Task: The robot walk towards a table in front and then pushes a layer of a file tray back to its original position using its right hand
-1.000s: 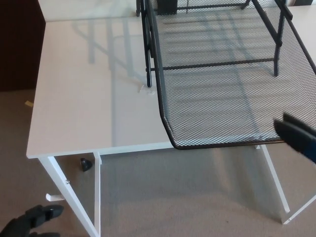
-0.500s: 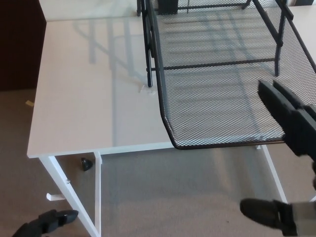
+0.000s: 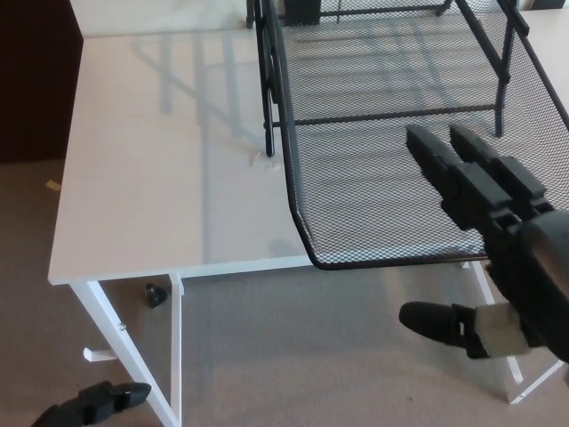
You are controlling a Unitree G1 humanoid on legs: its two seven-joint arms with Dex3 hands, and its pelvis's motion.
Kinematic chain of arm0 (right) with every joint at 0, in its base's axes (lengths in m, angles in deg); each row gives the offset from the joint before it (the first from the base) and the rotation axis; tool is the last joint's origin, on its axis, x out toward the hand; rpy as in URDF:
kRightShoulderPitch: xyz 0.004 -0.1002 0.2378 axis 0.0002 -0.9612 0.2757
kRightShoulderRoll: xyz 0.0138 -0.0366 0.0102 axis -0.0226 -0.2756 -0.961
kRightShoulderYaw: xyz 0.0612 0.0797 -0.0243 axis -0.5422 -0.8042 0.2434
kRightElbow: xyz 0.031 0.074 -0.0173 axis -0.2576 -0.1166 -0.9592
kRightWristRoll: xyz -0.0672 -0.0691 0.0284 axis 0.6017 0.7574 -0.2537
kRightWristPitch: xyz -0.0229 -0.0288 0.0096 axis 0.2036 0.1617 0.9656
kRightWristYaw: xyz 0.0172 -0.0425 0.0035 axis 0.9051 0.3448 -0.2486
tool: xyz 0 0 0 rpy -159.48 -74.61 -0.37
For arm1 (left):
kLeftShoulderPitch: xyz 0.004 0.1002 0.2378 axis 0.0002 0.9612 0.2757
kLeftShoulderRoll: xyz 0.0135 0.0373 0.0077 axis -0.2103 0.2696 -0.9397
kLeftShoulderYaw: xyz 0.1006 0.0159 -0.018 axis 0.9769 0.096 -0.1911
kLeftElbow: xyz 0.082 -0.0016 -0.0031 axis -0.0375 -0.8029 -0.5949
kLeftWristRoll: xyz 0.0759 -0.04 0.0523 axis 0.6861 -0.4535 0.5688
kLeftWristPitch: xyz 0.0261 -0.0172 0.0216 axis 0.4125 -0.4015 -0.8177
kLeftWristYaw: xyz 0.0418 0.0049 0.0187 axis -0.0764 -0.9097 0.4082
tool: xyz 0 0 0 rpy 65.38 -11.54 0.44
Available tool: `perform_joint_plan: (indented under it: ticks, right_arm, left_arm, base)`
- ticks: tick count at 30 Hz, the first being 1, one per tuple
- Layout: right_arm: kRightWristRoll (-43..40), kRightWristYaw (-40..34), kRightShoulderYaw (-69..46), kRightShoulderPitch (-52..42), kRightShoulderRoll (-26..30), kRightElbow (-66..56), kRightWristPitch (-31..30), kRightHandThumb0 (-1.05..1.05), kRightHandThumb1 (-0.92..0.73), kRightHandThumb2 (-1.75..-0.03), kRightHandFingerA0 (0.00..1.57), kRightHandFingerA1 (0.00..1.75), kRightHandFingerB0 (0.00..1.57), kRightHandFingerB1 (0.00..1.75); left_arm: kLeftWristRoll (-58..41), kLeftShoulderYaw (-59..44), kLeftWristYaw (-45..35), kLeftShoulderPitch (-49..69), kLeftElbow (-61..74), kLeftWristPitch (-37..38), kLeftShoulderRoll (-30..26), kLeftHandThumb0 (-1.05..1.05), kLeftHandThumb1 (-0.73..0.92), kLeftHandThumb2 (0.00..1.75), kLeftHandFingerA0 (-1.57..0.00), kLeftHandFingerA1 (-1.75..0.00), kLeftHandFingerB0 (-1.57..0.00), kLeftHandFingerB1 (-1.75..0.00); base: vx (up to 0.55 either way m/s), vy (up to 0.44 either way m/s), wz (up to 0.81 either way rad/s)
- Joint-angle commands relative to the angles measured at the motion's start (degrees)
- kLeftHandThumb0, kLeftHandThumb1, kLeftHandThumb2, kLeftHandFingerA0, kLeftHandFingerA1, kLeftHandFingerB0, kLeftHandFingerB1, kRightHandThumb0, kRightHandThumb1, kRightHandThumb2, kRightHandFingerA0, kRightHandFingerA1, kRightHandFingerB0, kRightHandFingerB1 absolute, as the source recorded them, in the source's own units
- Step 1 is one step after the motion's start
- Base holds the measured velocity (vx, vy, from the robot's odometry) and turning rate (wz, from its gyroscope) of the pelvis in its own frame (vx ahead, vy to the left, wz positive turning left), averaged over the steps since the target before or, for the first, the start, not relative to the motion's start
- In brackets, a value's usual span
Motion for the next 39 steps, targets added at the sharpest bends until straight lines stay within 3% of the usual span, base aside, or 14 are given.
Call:
perform_joint_plan:
  ticks: [1, 16, 39]
  right_arm:
    - [21.69, -4.66, 4.72, 7.97, 2.12, 11.79, -10.24, -0.72, -0.43, -0.77, 0.0, 0.0, 0.01, 0.04]
    - [21.73, -6.22, 8.83, 13.24, 1.76, 21.86, -16.35, -0.7, -0.42, -0.77, 0.0, 0.0, 0.02, 0.06]
    - [24.21, -8.32, 12.91, 20.72, 3.32, 21.94, -19.87, -0.67, -0.42, -0.76, 0.0, 0.0, 0.04, 0.06]
  left_arm:
    - [4.08, 1.32, -2.33, 0.8, 1.86, -1.39, -4.56, -0.19, 0.65, 0.59, -0.46, -0.41, -0.34, -0.36]
    - [4.21, 2.09, -2.57, 0.61, 2.43, -2.51, -5.68, -0.2, 0.66, 0.59, -0.48, -0.42, -0.33, -0.36]
    - [5.39, 1.68, -3.24, 0.14, 1.92, -2.32, -5.18, -0.19, 0.65, 0.59, -0.52, -0.43, -0.35, -0.36]
  base:
    - [0.0, 0.0, 0.0]
    - [0.0, 0.0, 0.0]
    - [0.0, 0.0, 0.0]
